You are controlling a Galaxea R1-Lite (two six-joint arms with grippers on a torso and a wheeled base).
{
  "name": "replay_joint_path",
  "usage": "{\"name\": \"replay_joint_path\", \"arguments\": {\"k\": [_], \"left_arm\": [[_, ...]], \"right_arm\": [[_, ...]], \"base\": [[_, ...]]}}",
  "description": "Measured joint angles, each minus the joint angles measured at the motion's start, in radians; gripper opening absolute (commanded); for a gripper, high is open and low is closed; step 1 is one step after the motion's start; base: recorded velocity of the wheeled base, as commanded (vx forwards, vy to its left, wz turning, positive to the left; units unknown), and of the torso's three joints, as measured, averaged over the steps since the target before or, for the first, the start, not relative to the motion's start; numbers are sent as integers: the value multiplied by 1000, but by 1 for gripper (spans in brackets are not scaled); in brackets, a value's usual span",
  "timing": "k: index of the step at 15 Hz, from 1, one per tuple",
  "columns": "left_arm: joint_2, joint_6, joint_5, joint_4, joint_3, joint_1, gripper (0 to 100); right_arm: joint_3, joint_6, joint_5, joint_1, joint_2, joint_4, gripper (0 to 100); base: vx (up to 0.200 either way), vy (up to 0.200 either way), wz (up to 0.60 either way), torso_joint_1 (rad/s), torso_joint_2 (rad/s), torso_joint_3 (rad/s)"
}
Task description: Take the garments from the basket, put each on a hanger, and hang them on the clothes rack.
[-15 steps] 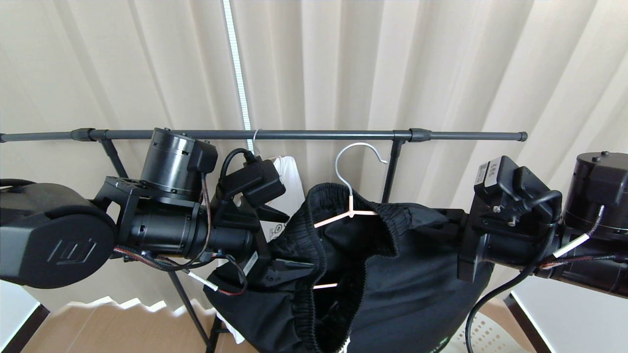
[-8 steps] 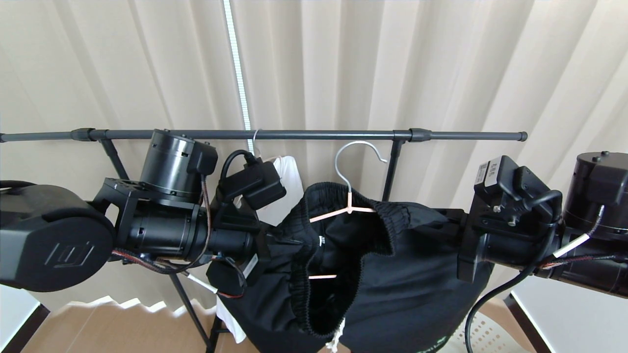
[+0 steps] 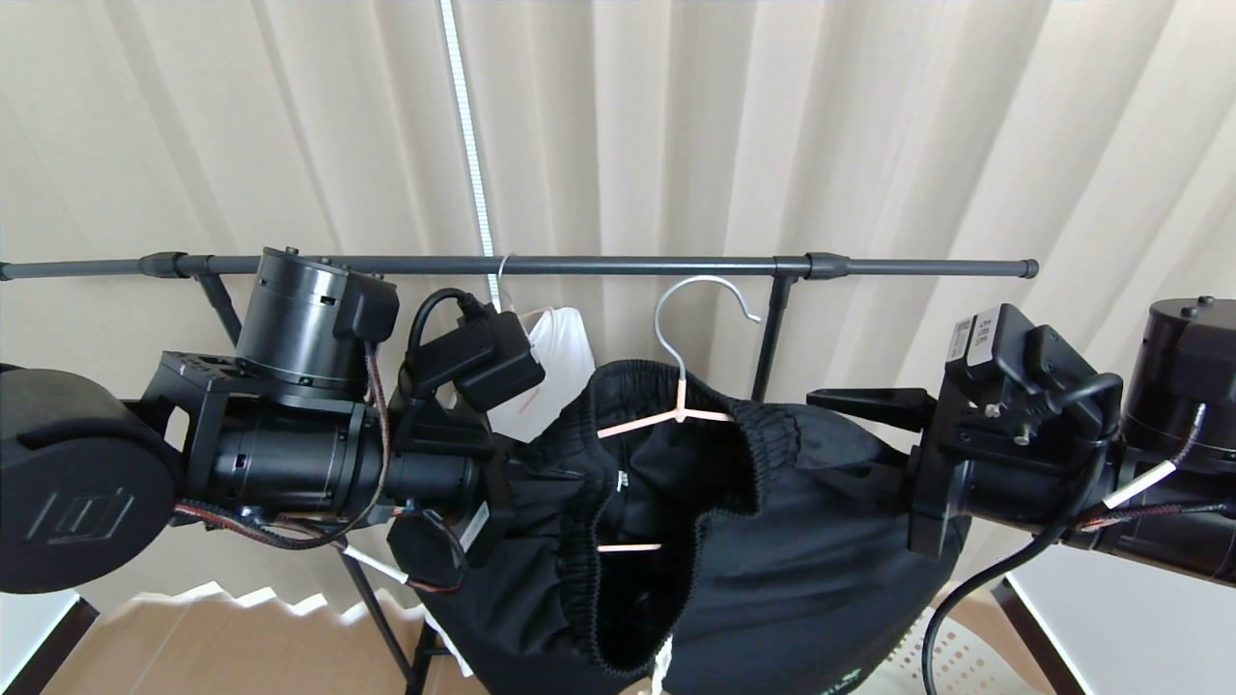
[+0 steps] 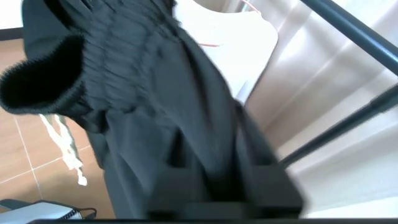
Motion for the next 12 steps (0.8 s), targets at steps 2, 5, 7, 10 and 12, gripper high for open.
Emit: {"name": "replay_joint_path", "arguments": {"k": [2, 5, 7, 10, 12], "left_arm": [[-14, -3, 0, -35, 18, 3, 0], [-28, -6, 14, -67, 45, 6, 0], [-37, -7, 18, -92, 70, 17, 0], [-49, -35, 20, -116, 85, 39, 0], [-59, -64, 36, -128, 87, 43, 0]], "right_arm": [[7, -10, 3, -4, -9, 0, 100], [15, -23, 55, -24, -24, 2, 100], [19, -24, 150, -59, -42, 6, 100], [24, -24, 224, -91, -64, 28, 100], [30, -30, 236, -95, -72, 30, 100]], "base": [[0, 0, 0, 0, 0, 0], [0, 0, 0, 0, 0, 0], [0, 0, 0, 0, 0, 0], [0, 0, 0, 0, 0, 0], [0, 0, 0, 0, 0, 0]]}}
